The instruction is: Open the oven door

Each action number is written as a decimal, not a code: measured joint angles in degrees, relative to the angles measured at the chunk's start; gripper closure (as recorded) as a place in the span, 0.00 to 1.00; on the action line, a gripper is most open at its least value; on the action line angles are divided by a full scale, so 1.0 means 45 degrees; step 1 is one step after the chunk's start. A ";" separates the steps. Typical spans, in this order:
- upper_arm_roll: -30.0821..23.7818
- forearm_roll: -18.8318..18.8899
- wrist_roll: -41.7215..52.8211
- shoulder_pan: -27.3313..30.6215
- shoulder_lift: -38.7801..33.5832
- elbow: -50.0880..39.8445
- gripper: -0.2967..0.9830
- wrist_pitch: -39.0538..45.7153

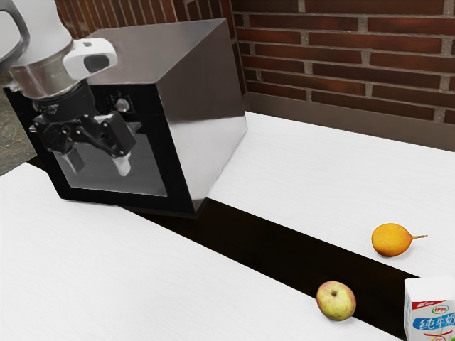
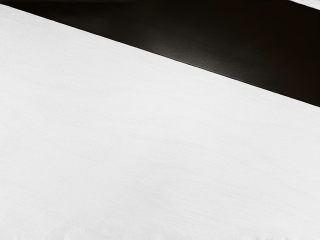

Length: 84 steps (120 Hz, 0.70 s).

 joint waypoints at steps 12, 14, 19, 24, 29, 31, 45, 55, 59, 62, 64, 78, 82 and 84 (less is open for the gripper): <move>0.0098 0.0184 -0.1438 0.0240 -0.0674 -0.0617 0.23 -0.0496; 0.0111 0.0273 -0.1655 0.0259 -0.0874 -0.0852 0.23 -0.0494; 0.0219 0.0508 -0.2171 0.0483 -0.1838 -0.2057 0.23 -0.0259; 0.0491 0.0714 -0.2649 0.1238 -0.2728 -0.3116 0.23 0.0104; 0.0778 0.0681 -0.3135 0.2060 -0.2999 -0.3705 0.23 0.0743; 0.0918 0.0585 -0.3384 0.2331 -0.3062 -0.3834 0.23 0.1047; 0.1876 -0.0694 -0.5357 0.3041 -0.2629 -0.4096 0.23 0.3756; 0.2194 -0.1565 -0.6574 0.3071 -0.1799 -0.4117 0.23 0.5803; 0.2241 -0.1779 -0.7005 0.3113 -0.1515 -0.4121 0.23 0.6501; 0.2259 -0.1909 -0.7311 0.3135 -0.1344 -0.4122 0.23 0.6985; 0.2263 -0.1984 -0.7510 0.3148 -0.1222 -0.4122 0.23 0.7319; 0.1220 -0.2692 -0.8765 0.4677 -0.0263 -0.3884 0.23 0.9102; 0.0969 -0.2923 -0.9084 0.4983 -0.0070 -0.3850 0.23 0.9503; 0.0891 -0.3062 -0.9238 0.5075 0.0035 -0.3840 0.23 0.9687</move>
